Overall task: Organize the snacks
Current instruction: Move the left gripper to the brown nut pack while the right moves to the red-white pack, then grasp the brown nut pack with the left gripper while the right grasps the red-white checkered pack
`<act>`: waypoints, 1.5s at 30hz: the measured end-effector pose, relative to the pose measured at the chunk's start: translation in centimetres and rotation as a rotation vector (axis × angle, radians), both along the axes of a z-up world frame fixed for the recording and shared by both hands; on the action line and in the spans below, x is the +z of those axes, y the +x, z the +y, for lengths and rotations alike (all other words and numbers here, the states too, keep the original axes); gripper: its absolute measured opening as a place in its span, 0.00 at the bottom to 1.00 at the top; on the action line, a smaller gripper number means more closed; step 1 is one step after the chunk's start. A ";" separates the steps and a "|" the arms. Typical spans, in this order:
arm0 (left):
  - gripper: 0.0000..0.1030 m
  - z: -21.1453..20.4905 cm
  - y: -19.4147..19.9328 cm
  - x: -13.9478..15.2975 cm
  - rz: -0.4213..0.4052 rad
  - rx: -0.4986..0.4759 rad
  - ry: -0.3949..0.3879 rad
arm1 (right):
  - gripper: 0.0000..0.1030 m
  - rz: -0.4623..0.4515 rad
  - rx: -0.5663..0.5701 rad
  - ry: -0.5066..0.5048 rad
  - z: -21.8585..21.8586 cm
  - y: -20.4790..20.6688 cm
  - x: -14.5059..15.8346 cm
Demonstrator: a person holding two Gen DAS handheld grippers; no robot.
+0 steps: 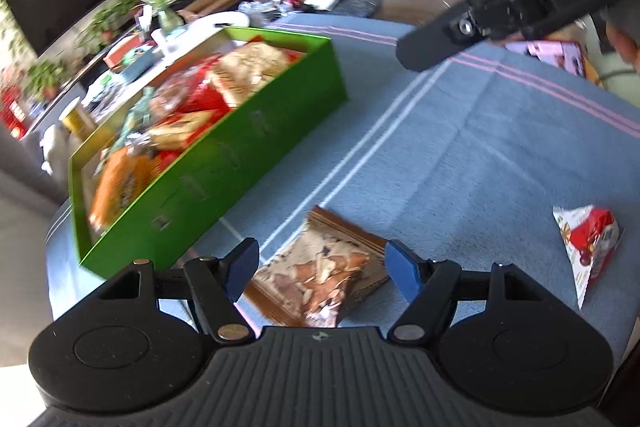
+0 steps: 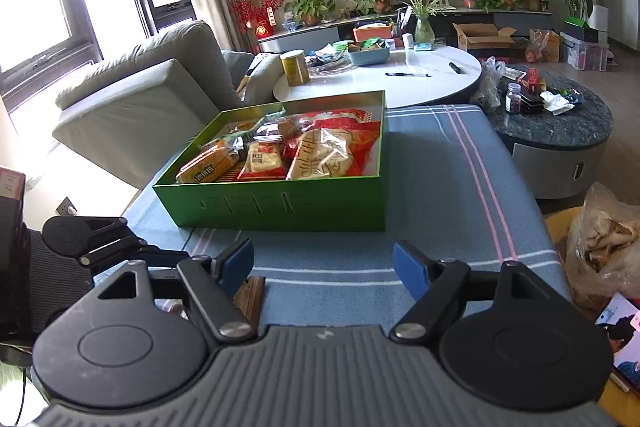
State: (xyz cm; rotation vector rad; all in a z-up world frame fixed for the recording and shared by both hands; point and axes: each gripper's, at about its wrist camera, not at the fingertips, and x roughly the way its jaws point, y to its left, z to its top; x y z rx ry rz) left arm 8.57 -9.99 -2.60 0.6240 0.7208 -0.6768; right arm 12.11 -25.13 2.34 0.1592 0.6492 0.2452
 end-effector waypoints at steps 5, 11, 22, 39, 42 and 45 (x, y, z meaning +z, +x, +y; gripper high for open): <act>0.65 -1.0 0.4 -1.2 0.022 -0.038 0.052 | 0.67 0.009 -0.018 -0.001 -0.8 -0.6 -0.3; 0.66 -1.6 1.6 -1.7 0.045 -0.004 -0.003 | 0.68 0.037 -0.018 -0.017 -1.2 -1.0 -1.0; 0.68 2.2 3.5 -1.8 0.141 0.170 -0.127 | 0.73 0.103 0.282 -0.029 -1.3 -5.2 -2.3; 0.73 5.6 1.2 -1.8 0.099 0.289 -0.154 | 0.78 0.244 0.342 -0.131 2.7 -8.8 -5.7; 0.73 5.6 1.2 -1.8 0.101 0.294 -0.156 | 0.77 0.223 0.299 -0.162 3.2 -8.6 -5.8; 0.73 5.9 1.1 -1.8 0.108 0.294 -0.163 | 0.77 0.201 0.263 -0.204 3.5 -8.3 -5.7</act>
